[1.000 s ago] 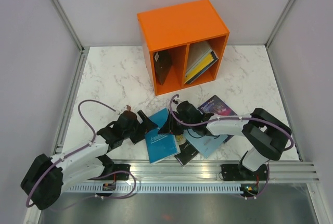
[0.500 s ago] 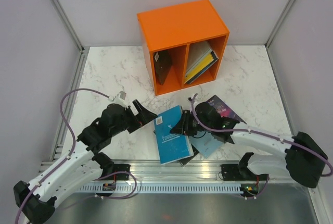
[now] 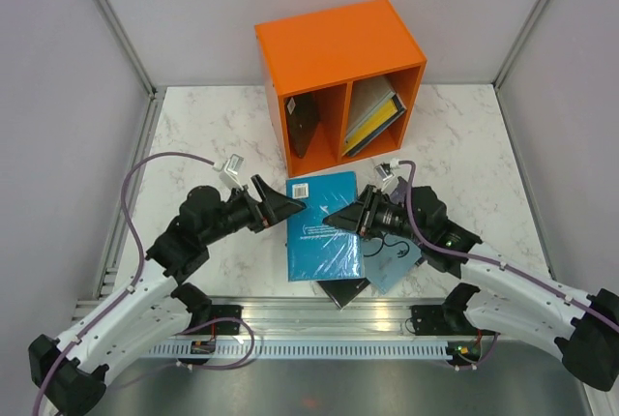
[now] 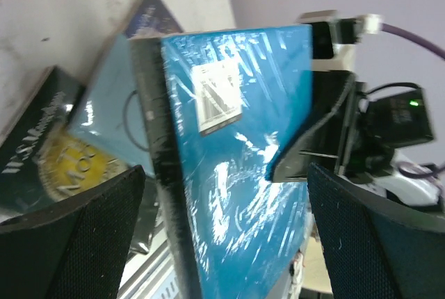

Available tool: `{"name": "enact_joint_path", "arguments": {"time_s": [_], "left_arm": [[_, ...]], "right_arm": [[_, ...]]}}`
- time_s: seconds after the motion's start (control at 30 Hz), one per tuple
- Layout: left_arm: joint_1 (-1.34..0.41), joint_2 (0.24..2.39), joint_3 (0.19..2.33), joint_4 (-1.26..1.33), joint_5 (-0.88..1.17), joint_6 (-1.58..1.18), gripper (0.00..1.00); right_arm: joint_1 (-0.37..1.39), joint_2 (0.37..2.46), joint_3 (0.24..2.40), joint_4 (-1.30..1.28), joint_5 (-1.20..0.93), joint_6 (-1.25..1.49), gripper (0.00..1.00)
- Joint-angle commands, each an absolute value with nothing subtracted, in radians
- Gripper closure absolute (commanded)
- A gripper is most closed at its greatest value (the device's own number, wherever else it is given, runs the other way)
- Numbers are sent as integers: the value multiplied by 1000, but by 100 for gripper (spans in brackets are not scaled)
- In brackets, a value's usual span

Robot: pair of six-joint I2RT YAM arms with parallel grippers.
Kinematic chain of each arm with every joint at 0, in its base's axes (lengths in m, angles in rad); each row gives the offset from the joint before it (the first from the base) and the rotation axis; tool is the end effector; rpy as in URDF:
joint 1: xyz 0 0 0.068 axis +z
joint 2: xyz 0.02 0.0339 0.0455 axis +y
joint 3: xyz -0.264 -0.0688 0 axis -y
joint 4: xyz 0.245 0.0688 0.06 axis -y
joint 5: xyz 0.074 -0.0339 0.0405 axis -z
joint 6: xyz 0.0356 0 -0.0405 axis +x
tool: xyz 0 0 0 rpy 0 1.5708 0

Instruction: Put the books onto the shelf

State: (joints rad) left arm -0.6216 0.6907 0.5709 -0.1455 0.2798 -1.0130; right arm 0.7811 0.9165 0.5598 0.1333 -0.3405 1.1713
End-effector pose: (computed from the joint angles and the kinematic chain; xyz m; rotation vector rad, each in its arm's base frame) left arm 0.1336 -0.1078 0.2836 -0.1827 2.0606 -1.3450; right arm 0.1441 0.1596 0.2698 0.1252 2.1299 1.6014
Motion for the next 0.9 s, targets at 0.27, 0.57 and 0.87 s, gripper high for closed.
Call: {"name": "enact_joint_path", "arguments": {"time_s": [0.27,0.57,0.87], "left_arm": [[-614,828,580,245,554,-1063,37],[-614,934,754,145,669,-1010,98],[-615,966,983,-407,394,-664,98]], "right_arm": [[758,963,423,827,-466,1471,100],[712,1071,517,700,-486,1367,93],[698,1128,989,-529,-181,861,20]]}}
